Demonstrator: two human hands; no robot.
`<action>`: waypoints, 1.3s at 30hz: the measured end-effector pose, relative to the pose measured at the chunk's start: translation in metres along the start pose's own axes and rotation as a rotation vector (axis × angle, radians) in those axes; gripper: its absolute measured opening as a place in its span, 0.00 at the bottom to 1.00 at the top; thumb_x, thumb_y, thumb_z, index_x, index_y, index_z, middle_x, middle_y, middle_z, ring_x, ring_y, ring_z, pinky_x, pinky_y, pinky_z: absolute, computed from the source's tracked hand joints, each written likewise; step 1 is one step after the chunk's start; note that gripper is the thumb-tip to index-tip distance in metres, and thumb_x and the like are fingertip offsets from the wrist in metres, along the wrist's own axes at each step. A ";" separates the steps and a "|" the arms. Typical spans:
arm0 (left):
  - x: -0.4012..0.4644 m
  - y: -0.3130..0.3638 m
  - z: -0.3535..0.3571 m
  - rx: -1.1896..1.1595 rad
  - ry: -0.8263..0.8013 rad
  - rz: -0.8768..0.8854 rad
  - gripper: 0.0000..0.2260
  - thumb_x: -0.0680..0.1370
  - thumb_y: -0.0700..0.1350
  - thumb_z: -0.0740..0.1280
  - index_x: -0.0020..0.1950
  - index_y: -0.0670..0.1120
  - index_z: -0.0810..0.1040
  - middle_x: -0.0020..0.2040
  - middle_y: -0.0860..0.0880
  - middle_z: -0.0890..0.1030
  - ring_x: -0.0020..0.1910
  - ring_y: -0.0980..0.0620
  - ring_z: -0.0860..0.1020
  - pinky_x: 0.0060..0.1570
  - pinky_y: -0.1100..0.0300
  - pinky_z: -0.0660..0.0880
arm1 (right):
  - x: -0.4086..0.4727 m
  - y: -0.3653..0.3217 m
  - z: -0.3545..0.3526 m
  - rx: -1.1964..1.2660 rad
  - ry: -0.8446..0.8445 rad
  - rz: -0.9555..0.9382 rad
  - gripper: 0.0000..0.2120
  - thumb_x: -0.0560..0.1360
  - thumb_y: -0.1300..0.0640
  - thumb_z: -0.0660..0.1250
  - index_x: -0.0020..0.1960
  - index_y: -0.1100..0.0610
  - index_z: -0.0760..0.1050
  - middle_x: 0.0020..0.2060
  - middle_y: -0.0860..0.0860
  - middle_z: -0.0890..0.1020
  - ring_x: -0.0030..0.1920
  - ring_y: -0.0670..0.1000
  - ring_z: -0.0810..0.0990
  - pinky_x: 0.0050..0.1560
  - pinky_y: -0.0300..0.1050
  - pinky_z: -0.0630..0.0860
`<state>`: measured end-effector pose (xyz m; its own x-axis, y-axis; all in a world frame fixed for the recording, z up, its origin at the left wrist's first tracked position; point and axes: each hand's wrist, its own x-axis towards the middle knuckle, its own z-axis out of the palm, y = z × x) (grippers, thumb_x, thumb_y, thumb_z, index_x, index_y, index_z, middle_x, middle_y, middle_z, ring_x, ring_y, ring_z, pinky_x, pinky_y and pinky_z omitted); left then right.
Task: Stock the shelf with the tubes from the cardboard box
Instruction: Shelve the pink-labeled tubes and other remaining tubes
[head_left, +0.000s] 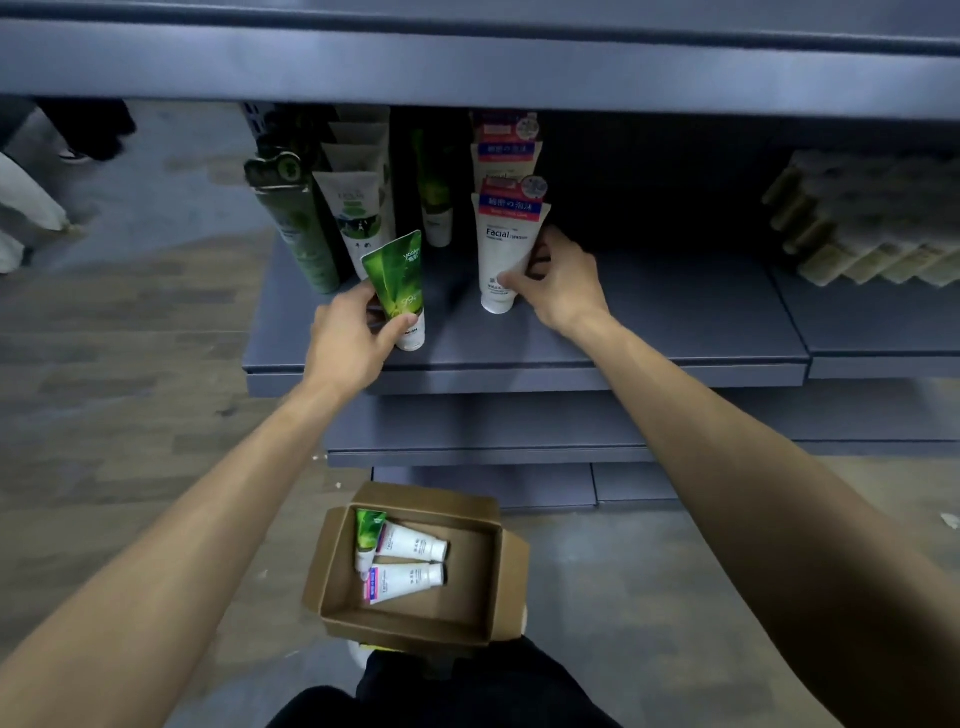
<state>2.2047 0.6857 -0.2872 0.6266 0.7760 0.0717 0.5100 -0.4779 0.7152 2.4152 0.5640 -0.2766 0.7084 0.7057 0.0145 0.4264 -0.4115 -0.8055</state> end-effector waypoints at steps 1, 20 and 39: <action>0.003 0.000 0.000 -0.006 -0.005 0.003 0.09 0.76 0.49 0.72 0.53 0.47 0.80 0.49 0.50 0.85 0.48 0.53 0.83 0.49 0.63 0.72 | 0.002 0.000 0.000 -0.005 0.001 -0.003 0.20 0.72 0.55 0.75 0.61 0.54 0.73 0.48 0.44 0.79 0.46 0.43 0.79 0.40 0.29 0.72; 0.040 -0.006 0.013 -0.061 -0.042 0.037 0.12 0.76 0.46 0.72 0.56 0.44 0.78 0.50 0.45 0.85 0.48 0.50 0.84 0.43 0.66 0.74 | 0.043 -0.004 -0.005 -0.112 -0.089 -0.031 0.24 0.74 0.58 0.73 0.67 0.57 0.70 0.61 0.52 0.81 0.59 0.51 0.81 0.57 0.38 0.75; 0.045 -0.007 0.015 -0.074 -0.056 0.035 0.13 0.76 0.46 0.72 0.58 0.44 0.79 0.52 0.46 0.85 0.49 0.50 0.83 0.51 0.59 0.76 | 0.036 -0.010 -0.001 -0.099 -0.062 0.095 0.27 0.71 0.55 0.76 0.66 0.57 0.70 0.60 0.51 0.80 0.59 0.51 0.80 0.57 0.40 0.76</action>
<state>2.2375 0.7177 -0.2993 0.6763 0.7342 0.0606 0.4432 -0.4712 0.7626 2.4365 0.5928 -0.2676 0.7134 0.6939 -0.0979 0.4146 -0.5306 -0.7393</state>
